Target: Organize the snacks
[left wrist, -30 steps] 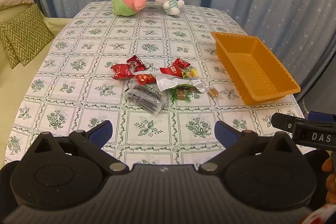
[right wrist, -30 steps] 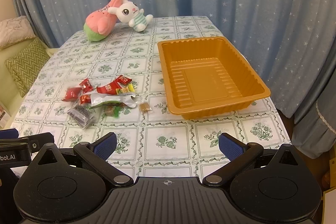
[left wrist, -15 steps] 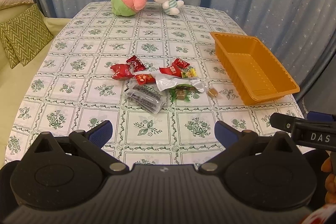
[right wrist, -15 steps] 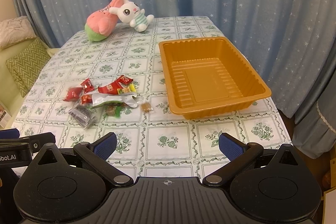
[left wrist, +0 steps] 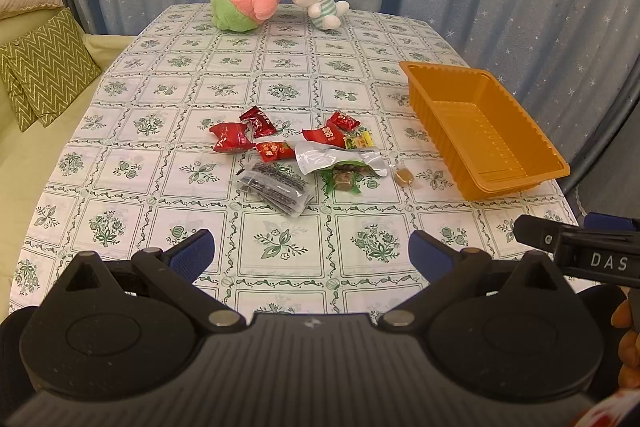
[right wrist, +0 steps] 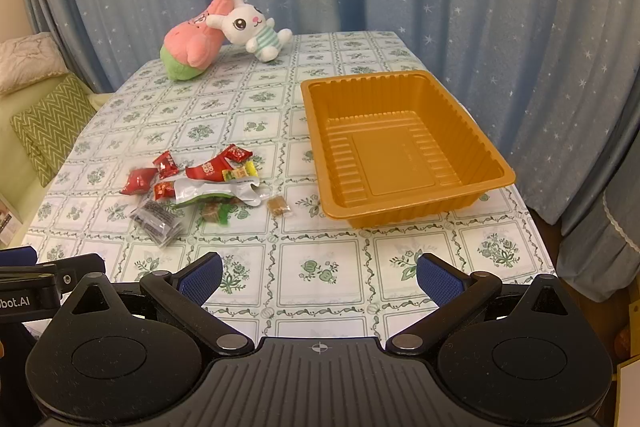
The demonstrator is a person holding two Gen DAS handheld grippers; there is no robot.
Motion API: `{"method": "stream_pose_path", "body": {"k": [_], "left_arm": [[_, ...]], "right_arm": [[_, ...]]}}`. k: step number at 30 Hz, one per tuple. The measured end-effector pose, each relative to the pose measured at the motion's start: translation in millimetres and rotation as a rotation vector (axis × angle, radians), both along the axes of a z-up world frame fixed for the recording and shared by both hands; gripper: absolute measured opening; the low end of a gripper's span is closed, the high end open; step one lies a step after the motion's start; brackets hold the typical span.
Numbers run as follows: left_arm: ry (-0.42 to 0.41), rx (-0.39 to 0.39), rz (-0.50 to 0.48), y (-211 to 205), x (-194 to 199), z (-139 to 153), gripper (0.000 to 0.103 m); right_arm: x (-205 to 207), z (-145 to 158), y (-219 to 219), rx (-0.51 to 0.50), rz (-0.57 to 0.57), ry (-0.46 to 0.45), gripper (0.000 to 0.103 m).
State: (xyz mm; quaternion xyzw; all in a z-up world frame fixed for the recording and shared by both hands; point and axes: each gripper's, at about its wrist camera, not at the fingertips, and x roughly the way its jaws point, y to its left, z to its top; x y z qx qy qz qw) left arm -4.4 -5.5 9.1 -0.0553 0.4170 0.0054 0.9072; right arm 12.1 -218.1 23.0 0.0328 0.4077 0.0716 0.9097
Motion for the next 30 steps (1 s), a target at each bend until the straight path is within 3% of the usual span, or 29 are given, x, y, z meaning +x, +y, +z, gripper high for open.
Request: {"method": "stream_pose_path", "body": {"k": [30], "left_arm": [[-0.002, 0.002, -0.002, -2.0, -0.3, 0.8, 0.103]], "right_arm": [[0.0, 0.0, -1.1, 0.003, -0.003, -0.001, 0.103]]}}
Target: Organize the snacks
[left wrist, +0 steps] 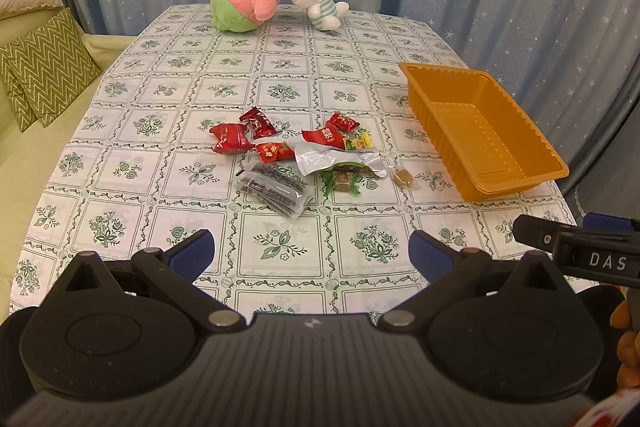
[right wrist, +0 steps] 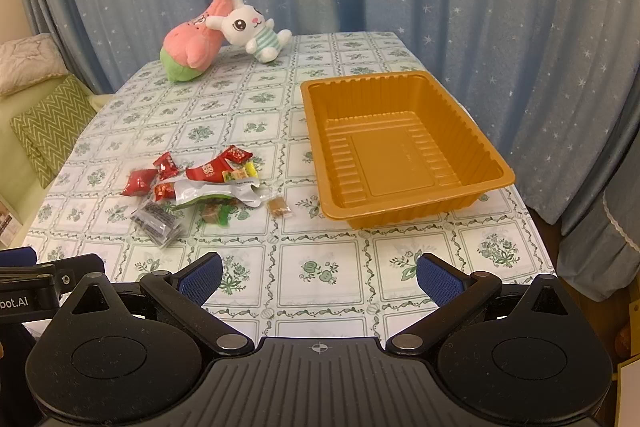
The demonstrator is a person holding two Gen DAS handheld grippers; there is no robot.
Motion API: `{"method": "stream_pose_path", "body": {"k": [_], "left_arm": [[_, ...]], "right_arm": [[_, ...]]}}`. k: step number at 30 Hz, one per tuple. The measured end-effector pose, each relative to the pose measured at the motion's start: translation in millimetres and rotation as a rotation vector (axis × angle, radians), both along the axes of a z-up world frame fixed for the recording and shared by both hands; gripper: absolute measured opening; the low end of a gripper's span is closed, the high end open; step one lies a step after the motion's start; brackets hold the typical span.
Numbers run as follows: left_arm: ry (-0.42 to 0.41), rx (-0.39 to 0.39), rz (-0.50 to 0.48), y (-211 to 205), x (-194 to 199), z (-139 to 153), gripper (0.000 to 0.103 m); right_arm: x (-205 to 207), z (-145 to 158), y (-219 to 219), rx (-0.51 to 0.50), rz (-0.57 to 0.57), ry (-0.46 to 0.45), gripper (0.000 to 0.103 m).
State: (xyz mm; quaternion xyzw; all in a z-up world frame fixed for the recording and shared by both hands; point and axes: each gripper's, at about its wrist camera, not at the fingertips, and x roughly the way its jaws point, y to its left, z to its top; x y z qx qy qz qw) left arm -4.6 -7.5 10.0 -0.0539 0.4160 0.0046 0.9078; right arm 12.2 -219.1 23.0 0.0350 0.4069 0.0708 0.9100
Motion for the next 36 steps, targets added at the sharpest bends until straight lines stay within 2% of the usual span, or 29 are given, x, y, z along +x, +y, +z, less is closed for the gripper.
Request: {"method": "stream_pose_path", "body": {"k": [9, 17, 21, 22, 23, 26, 33, 36], "left_arm": [[0.003, -0.013, 0.001, 3, 1, -3, 0.103], [0.025, -0.014, 0.018, 16, 17, -23, 0.101], [0.046, -0.029, 0.035, 26, 32, -39, 0.095], [0.048, -0.032, 0.041, 29, 36, -43, 0.094], [0.052, -0.037, 0.047, 31, 41, -48, 0.093], [0.054, -0.085, 0.062, 41, 55, -61, 0.090], [0.061, -0.168, 0.092, 50, 93, -91, 0.071], [0.065, -0.176, 0.092, 49, 109, -103, 0.069]], "right_arm": [[1, -2, -1, 0.004, -0.009, -0.003, 0.103], [10, -21, -5, 0.026, -0.028, -0.021, 0.102], [17, -34, -3, 0.037, -0.028, -0.021, 0.102], [19, -38, -2, 0.039, -0.025, -0.017, 0.099], [22, -42, -1, 0.043, -0.019, -0.009, 0.091], [31, -56, 3, 0.060, 0.001, 0.022, 0.086], [51, -84, 18, 0.060, 0.031, 0.059, 0.085], [59, -91, 22, 0.054, 0.036, 0.067, 0.085]]}}
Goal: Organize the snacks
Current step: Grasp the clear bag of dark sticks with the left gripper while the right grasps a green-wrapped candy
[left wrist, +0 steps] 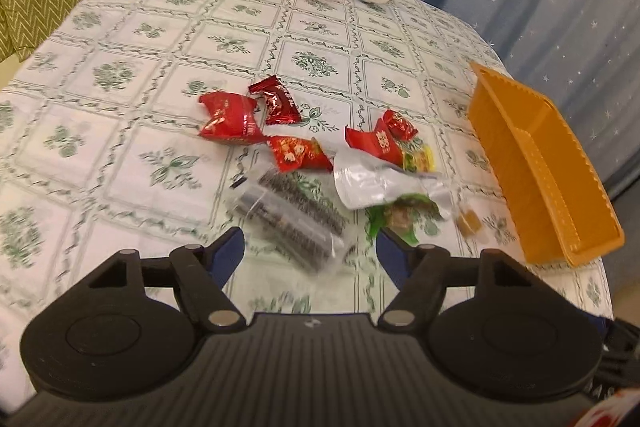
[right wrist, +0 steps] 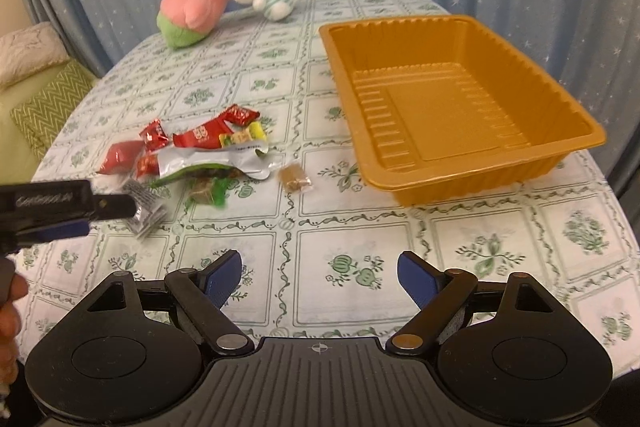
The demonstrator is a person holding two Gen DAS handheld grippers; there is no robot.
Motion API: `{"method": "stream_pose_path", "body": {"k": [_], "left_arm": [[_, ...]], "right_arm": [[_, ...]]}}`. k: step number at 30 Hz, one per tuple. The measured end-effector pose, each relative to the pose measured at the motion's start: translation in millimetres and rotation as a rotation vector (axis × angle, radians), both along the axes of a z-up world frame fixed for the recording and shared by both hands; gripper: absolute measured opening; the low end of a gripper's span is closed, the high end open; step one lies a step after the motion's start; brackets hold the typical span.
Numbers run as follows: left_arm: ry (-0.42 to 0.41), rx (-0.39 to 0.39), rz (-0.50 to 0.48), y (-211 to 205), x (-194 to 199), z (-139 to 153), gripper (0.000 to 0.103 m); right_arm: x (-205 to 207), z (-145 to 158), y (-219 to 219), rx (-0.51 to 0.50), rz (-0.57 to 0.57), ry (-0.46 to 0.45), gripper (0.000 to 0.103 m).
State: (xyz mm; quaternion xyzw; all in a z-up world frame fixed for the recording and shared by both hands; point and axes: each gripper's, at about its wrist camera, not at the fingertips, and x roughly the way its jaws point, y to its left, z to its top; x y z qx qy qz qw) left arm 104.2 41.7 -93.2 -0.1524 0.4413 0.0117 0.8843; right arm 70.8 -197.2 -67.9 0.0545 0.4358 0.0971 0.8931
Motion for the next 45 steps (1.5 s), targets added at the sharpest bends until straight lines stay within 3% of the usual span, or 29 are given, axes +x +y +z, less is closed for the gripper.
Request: {"method": "stream_pose_path", "body": {"k": [8, 11, 12, 17, 25, 35, 37, 41, 45], "left_arm": [[-0.008, 0.047, -0.040, -3, 26, -17, 0.064], [-0.010, 0.114, -0.093, -7, 29, -18, 0.054], [-0.008, 0.145, -0.112, -8, 30, -18, 0.046], [0.026, 0.194, -0.169, -4, 27, -16, 0.040], [0.037, 0.154, -0.165, 8, 14, -11, 0.033], [0.012, 0.140, -0.132, 19, 9, 3, 0.032], [0.009, 0.137, -0.126, 21, 9, 5, 0.032], [0.001, 0.122, -0.121, 23, 6, 9, 0.032], [-0.004, 0.120, -0.128, 19, 1, 13, 0.032]], "right_arm": [[14, -13, 11, -0.005, 0.012, -0.007, 0.085], [18, -19, 18, -0.001, 0.027, -0.009, 0.085], [20, -20, 19, 0.000, 0.032, -0.011, 0.085], [27, -25, 31, -0.012, 0.051, -0.044, 0.081], [43, -30, 51, 0.018, 0.064, -0.076, 0.062], [66, -37, 97, 0.029, 0.148, -0.093, 0.060], [69, -38, 103, 0.009, 0.157, -0.101, 0.055], [67, -39, 109, -0.058, 0.185, -0.118, 0.029], [58, -36, 101, -0.066, 0.178, -0.112, 0.025]]}}
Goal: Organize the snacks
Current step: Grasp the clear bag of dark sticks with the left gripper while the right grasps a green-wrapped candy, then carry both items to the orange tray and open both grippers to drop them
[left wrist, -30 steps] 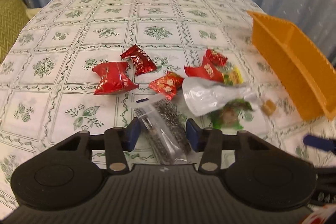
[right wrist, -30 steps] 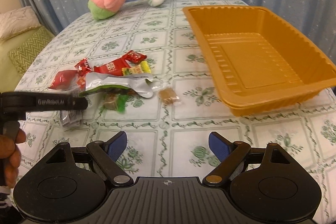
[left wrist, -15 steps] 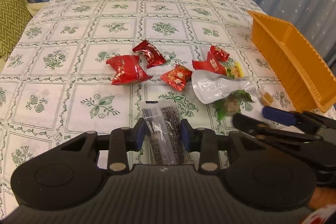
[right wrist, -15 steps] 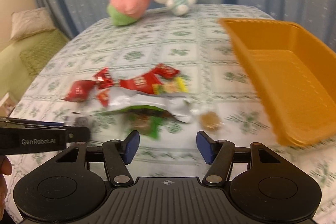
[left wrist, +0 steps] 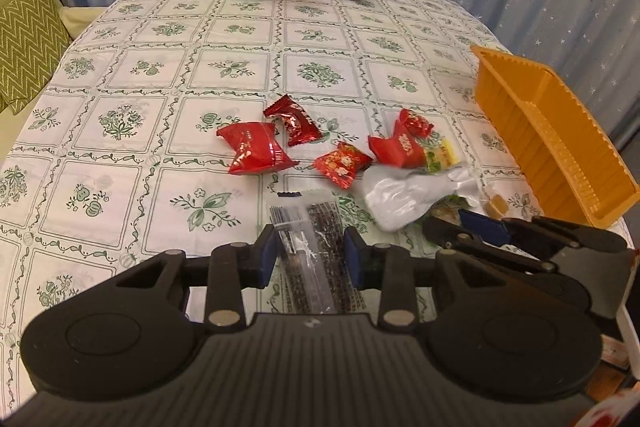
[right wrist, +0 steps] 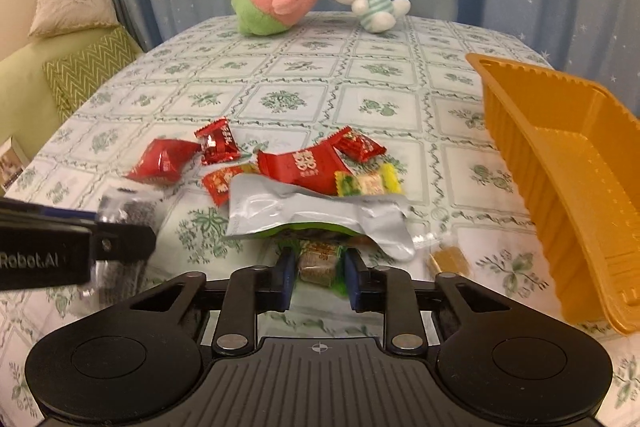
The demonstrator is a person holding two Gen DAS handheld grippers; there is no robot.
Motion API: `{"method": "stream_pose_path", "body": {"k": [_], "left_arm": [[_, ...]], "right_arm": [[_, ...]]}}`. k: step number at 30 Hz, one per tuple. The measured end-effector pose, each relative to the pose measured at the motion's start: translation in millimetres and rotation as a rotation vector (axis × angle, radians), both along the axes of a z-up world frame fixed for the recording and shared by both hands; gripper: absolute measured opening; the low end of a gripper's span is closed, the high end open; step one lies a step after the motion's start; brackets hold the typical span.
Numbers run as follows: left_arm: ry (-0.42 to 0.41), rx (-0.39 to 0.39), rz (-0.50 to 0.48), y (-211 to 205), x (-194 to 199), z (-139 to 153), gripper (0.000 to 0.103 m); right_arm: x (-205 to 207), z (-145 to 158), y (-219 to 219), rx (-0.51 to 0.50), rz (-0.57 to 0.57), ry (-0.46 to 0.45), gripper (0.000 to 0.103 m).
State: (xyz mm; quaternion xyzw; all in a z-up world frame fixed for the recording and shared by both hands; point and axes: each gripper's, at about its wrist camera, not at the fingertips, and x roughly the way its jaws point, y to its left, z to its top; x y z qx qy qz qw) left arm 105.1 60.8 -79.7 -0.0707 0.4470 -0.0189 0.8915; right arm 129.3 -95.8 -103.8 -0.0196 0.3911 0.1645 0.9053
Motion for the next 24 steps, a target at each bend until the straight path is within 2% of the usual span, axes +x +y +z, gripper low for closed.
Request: {"method": "stream_pose_path", "body": {"k": [6, 13, 18, 24], "left_arm": [[-0.014, -0.009, -0.032, -16, -10, 12, 0.032], [-0.049, -0.023, -0.105, -52, -14, 36, 0.032], [-0.079, -0.043, -0.178, -90, -6, 54, 0.032], [-0.110, -0.059, -0.265, -140, 11, 69, 0.032]], "right_arm": [[-26, 21, -25, 0.011, -0.047, -0.020, 0.025], [-47, 63, -64, 0.030, -0.121, -0.109, 0.025], [-47, 92, -107, 0.024, -0.206, -0.172, 0.025], [-34, 106, -164, 0.027, -0.313, -0.189, 0.025]]}}
